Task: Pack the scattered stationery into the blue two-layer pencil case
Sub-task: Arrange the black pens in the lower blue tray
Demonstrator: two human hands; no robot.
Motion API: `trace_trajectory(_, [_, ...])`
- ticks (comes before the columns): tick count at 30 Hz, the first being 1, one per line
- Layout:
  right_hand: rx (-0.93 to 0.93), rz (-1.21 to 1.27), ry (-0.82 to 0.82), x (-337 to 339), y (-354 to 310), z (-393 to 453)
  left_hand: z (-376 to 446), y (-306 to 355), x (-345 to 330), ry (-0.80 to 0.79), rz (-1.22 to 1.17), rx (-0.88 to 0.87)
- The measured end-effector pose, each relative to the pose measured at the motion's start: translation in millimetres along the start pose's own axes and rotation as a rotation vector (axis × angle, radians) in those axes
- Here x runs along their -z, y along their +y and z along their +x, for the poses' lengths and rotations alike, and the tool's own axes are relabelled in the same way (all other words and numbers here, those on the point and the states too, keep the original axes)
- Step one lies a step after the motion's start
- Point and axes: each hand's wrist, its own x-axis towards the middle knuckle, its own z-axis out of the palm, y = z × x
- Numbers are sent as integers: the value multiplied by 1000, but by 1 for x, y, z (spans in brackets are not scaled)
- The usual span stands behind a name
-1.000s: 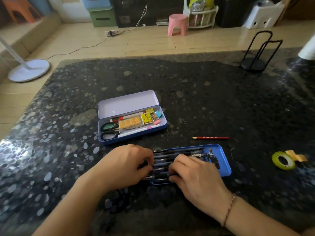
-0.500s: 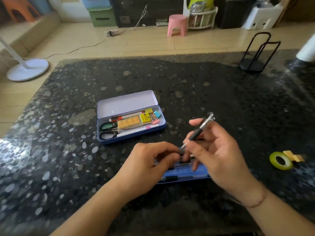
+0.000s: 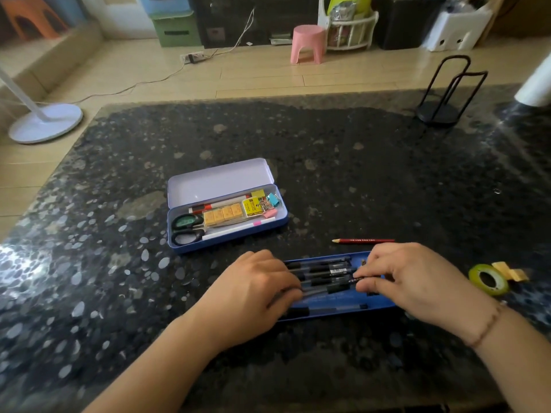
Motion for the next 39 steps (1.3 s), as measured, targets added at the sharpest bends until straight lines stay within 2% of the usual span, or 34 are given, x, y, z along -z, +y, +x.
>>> trace_trajectory(4, [8, -159, -7, -4, -5, 3, -3, -18, 8, -17, 42, 71])
trace_trajectory(12, [29, -254, -4, -11, -18, 6, -4, -20, 7, -91, 120, 85])
trace_trajectory(20, [33, -269, -10, -15, -21, 5, -3, -14, 3, -85, 200, 55])
trace_trajectory(25, [11, -248, 5, -18, -18, 8, -4, -14, 2, -83, 140, 110])
trace_trajectory(31, [-47, -211, -28, -18, -14, 7, -3, -12, 1, -91, 99, 68])
trace_trajectory(39, [-66, -198, -59, -14, -18, 5, -2, -13, 2, -102, 102, 96])
